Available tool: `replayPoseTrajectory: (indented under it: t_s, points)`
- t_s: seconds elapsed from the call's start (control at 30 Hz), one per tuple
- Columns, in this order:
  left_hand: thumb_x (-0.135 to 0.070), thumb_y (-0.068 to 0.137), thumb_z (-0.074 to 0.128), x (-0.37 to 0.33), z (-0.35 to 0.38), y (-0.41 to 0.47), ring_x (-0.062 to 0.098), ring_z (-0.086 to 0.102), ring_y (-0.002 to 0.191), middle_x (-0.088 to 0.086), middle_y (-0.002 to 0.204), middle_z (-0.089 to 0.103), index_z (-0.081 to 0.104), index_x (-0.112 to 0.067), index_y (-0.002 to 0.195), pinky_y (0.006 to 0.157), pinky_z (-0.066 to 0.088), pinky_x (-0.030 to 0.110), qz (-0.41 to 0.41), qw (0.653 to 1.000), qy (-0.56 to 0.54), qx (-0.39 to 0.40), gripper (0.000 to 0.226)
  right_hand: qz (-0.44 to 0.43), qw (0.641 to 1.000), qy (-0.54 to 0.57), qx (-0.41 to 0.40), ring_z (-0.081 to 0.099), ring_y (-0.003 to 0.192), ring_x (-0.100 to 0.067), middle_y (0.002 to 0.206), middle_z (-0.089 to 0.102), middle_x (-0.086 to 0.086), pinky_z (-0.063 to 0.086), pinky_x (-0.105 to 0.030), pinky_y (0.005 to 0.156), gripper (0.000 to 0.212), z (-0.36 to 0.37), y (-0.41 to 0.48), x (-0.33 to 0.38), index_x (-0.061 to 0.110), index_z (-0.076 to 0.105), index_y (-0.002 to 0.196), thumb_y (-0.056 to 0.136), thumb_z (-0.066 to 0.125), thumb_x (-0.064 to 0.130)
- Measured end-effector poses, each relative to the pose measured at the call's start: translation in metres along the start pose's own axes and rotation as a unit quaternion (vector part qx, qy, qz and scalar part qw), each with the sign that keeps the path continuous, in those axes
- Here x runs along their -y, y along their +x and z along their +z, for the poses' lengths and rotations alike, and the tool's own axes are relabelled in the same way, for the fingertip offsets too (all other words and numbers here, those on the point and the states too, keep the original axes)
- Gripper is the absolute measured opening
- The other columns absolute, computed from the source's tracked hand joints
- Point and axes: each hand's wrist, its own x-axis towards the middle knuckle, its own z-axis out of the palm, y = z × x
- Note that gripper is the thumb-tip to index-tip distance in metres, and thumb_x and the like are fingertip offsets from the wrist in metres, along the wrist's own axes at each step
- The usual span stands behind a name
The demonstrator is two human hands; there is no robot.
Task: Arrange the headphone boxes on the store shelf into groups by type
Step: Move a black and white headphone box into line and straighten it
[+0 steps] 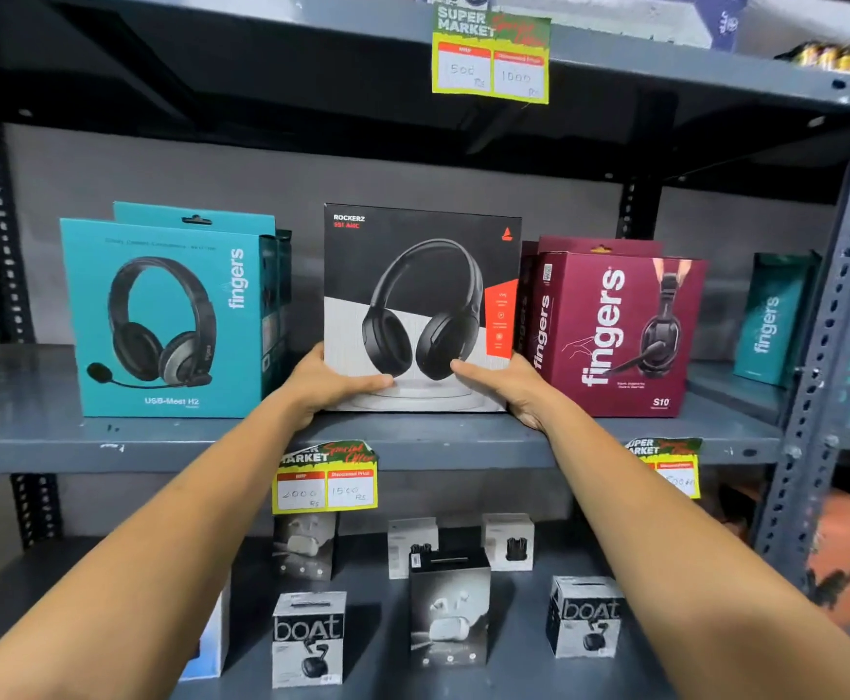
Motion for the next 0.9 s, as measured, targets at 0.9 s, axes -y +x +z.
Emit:
replayPoseTrajectory:
  t_s: [0.9]
  points:
    - [-0.042, 0.050, 0.093, -0.008, -0.002, -0.022, 0.021, 0.058, 0.109, 0.004, 0.121, 0.065, 0.059, -0.014, 0.120, 0.095, 0.049, 0.037, 0.050, 0.982, 0.134, -0.120, 0.082, -0.027, 0.996, -0.084, -0.016, 0.064, 0.094, -0.014, 0.107, 0.070, -0.001, 0.046, -0.022, 0.076, 0.051, -0.009, -0.002, -0.009, 0.012, 0.063, 0.119, 0.074, 0.082, 0.031]
